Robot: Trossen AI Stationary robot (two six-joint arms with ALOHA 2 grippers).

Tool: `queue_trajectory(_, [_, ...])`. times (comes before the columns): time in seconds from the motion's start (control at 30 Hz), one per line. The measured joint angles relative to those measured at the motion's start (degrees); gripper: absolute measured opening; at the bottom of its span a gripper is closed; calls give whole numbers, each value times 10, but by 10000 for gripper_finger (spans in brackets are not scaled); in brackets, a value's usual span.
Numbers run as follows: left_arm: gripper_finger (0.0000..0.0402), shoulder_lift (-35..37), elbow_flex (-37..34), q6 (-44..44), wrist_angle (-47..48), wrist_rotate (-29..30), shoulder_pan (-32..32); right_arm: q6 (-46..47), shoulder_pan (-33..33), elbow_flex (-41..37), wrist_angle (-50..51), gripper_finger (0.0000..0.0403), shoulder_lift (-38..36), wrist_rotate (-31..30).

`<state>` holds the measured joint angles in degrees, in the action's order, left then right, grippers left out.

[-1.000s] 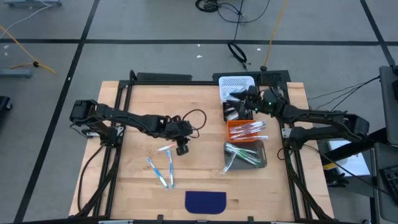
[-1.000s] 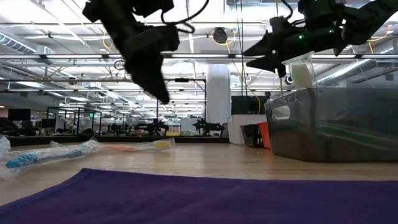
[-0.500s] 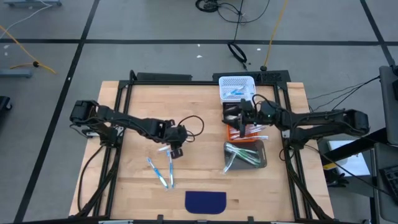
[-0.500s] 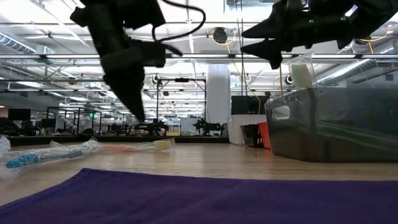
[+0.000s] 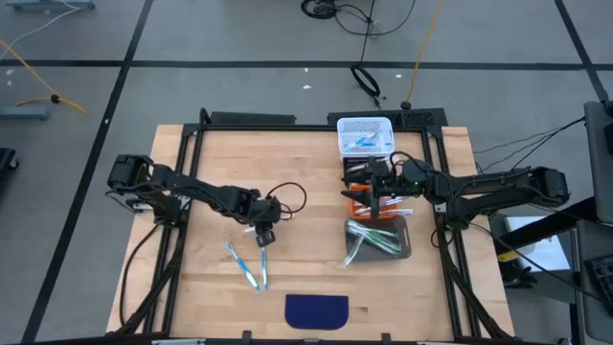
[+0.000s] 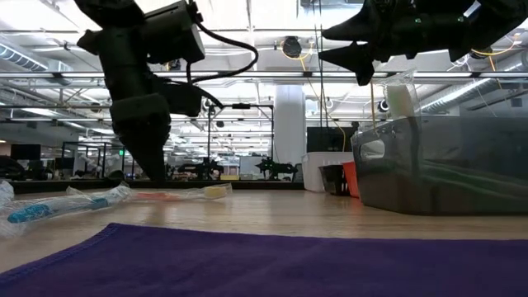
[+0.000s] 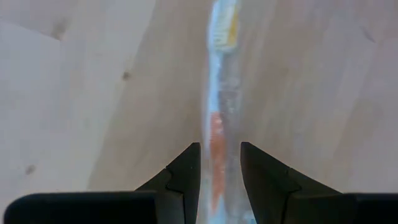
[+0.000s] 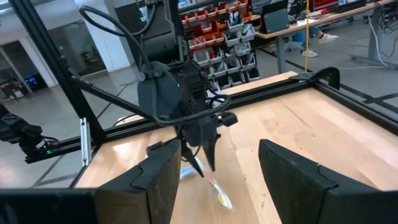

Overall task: Pick & Place Toothbrushes
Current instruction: Put the orange toothbrush into the black bin

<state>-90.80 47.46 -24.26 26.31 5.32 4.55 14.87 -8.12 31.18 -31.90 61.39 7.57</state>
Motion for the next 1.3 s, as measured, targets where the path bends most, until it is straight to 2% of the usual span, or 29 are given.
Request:
queue_trajectory(0.43, [115,0,-28,-5,-30,-7,13,-8,0,0,0,208,0,0])
queue_trajectory(0.6, [115,0,-28,6,-28,13,13,-8,0,0,0,208,0,0])
queue_trajectory(0.87, [115,-38,-26,2,-30,27,13,-8,0,0,3,208,0,0])
queue_trajectory(0.97, [96,-41,-26,-3,-28,26,13,-8,0,0,6,208,0,0])
queue_trajectory(1.13, [19,-34,-27,-3,-29,24,13,-8,0,0,5,208,0,0])
queue_trajectory(1.3, [19,-27,-27,-4,-35,24,13,-8,0,0,9,208,0,0])
